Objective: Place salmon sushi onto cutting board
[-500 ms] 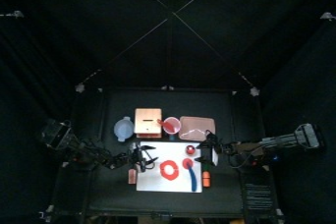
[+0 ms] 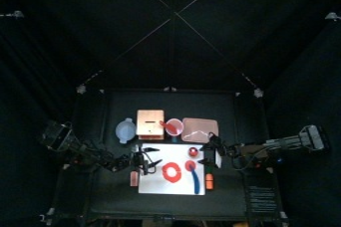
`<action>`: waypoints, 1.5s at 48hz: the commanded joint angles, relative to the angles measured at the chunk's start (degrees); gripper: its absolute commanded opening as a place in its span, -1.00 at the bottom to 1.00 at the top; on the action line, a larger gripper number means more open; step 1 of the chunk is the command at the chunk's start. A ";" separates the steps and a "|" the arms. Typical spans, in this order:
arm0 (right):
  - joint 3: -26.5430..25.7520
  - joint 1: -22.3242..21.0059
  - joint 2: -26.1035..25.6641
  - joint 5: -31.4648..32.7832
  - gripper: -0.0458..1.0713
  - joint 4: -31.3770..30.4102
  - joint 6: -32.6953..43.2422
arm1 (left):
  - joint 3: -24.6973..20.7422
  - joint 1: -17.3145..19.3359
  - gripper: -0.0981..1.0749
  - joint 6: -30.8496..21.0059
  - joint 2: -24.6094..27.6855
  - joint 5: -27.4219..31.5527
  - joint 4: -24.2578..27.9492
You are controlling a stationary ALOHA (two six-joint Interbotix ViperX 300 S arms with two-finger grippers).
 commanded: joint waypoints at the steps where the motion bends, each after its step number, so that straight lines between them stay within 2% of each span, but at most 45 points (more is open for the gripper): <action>1: -0.79 -0.18 -0.09 -0.26 0.89 0.26 0.53 | -0.97 0.00 0.66 0.00 -0.09 -0.44 0.53; 12: -1.23 0.26 0.97 -0.70 0.90 7.56 1.23 | -1.67 0.09 0.66 0.00 1.32 -0.62 0.97; 24: -1.67 0.00 1.14 -0.53 0.89 7.91 2.37 | -2.55 0.00 0.66 0.00 2.37 -0.62 2.46; 33: -0.62 -1.05 2.11 -0.88 0.90 17.93 2.99 | -2.29 0.00 0.66 -0.18 2.20 -0.70 2.20; 39: 0.09 -1.23 4.31 -1.05 0.90 25.05 2.90 | -2.20 0.00 0.66 -0.18 1.76 -0.62 -0.35; 45: -1.67 -1.05 5.80 -0.44 0.90 25.84 2.02 | -3.60 -0.18 0.66 0.18 1.41 0.35 -5.71; 56: -4.92 -0.70 5.01 0.00 0.90 16.08 2.55 | -6.77 -0.53 0.66 4.57 -0.18 3.43 -16.44; 63: -5.36 -0.35 4.13 0.00 0.90 12.92 2.64 | -8.44 -1.32 0.66 8.70 -1.85 3.43 -30.67; 72: -4.75 -0.62 3.96 0.09 0.90 12.57 2.72 | -11.60 -2.11 0.65 14.68 -2.37 0.44 -51.42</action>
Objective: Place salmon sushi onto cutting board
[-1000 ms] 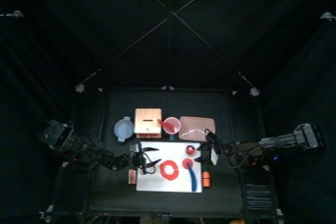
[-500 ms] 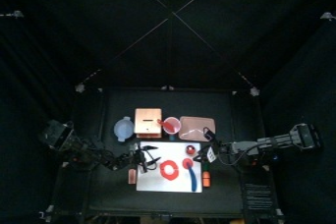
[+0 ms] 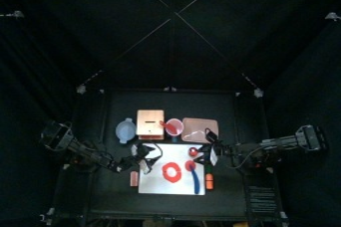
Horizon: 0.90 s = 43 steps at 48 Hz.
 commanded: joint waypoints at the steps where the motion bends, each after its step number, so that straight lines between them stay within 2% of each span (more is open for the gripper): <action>1: -0.62 -0.26 -0.62 -0.09 0.90 0.26 0.26 | -2.81 -0.35 0.65 2.02 -0.79 -2.46 -10.20; 7: -0.62 -0.09 -0.62 0.26 0.90 1.76 0.09 | -5.27 -0.88 0.65 5.98 -0.79 -6.94 -25.40; 11: -0.79 0.00 -0.70 0.79 0.90 1.85 -0.26 | -6.77 -1.58 0.65 8.44 -0.44 -9.58 -33.49; 19: -1.05 0.00 -1.41 2.29 0.90 0.97 -0.35 | -8.70 -2.90 0.65 10.46 1.05 -11.34 -47.81; 27: -0.97 -0.18 -2.37 3.78 0.90 0.79 -0.35 | -8.96 -4.22 0.65 10.46 0.88 -11.16 -58.80; 33: -0.88 -0.18 -2.46 3.87 0.90 0.70 -0.44 | -8.79 -5.45 0.65 10.11 0.88 -11.16 -63.72; 43: -0.18 0.09 -2.46 3.87 0.90 0.35 -0.35 | -7.03 -5.63 0.65 8.26 2.99 -10.63 -66.45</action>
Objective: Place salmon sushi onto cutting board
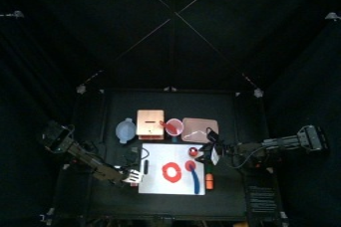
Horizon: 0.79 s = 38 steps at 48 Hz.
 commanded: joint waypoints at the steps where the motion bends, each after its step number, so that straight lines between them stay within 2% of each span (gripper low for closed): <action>1: -0.35 0.18 -0.44 -0.18 0.90 -0.18 0.09 | -0.09 -0.09 0.65 -0.53 0.88 0.53 -1.14; 21: 0.26 0.26 -0.44 -0.18 0.90 0.70 0.44 | 3.08 -0.70 0.65 -3.69 6.15 12.92 -0.88; 38: 0.62 0.26 -0.44 -0.18 0.90 1.32 0.53 | 5.54 -0.97 0.65 -6.59 6.68 15.12 -0.18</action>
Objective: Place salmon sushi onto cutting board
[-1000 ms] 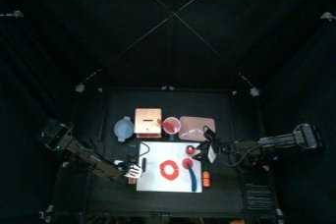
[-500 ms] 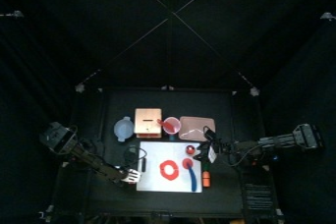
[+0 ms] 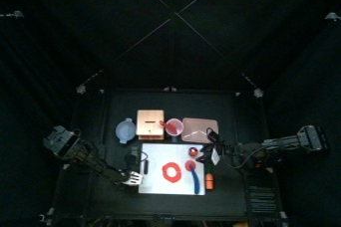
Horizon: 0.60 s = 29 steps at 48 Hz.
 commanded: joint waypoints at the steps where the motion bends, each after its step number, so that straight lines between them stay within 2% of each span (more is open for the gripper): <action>1: -0.53 0.09 -0.44 -0.18 0.90 0.18 0.09 | -0.09 -0.18 0.65 0.00 -0.26 0.44 0.26; 7: -0.35 0.09 -0.44 -0.18 0.90 0.62 0.09 | -0.18 -0.18 0.57 -0.18 -0.18 1.14 1.41; 17: 0.00 0.09 -0.44 -0.18 0.90 0.97 0.09 | -0.70 -0.09 0.17 -0.18 -0.53 1.14 1.85; 21: 0.00 0.09 -0.44 -0.18 0.90 1.05 0.09 | -1.76 0.26 0.10 0.18 -1.67 1.05 2.64; 24: -0.18 0.09 -0.44 -0.18 0.90 0.97 0.09 | -2.72 0.62 0.10 0.62 -2.64 0.88 4.48; 29: -0.26 0.18 -0.53 -0.18 0.90 1.14 0.09 | -5.01 1.85 0.10 0.53 -3.43 0.62 10.55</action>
